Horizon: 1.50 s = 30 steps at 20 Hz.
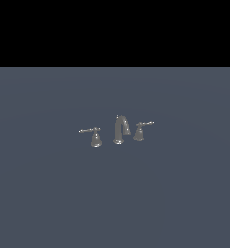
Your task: Turn on the faucet by rotating a designated handle.
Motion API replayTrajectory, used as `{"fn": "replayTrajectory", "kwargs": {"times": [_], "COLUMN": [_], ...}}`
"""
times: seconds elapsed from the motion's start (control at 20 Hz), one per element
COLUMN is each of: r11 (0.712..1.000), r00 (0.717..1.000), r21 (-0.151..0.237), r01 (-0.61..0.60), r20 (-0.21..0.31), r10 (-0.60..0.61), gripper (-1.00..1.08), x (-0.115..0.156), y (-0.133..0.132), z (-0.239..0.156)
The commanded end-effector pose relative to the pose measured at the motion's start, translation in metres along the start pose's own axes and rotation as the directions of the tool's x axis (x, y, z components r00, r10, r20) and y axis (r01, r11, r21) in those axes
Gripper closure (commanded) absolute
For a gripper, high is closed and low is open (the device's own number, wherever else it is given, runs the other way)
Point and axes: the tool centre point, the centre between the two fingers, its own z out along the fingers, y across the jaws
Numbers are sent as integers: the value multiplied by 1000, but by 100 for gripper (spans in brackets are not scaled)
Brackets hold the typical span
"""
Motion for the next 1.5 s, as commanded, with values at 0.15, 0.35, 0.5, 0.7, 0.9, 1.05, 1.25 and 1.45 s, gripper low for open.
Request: {"fn": "replayTrajectory", "kwargs": {"times": [0.15,0.35,0.5,0.7,0.9,1.05,1.25,1.45], "r11": [1000,1000,999,994,985,972,948,917], "r00": [1000,1000,999,994,985,972,948,917], "r21": [0,0,0,0,1,2,3,5], "r01": [-5,-26,-53,-105,-174,-235,-318,-399], "r20": [0,-1,-1,-3,-4,-6,-8,-9], "r10": [5,26,53,105,174,235,318,399], "gripper": [108,108,108,108,108,108,108,108], "x": [1,3,7,13,23,33,48,65], "y": [-1,-5,-10,-20,-32,-43,-56,-69], "z": [1,8,16,31,51,69,95,120]}}
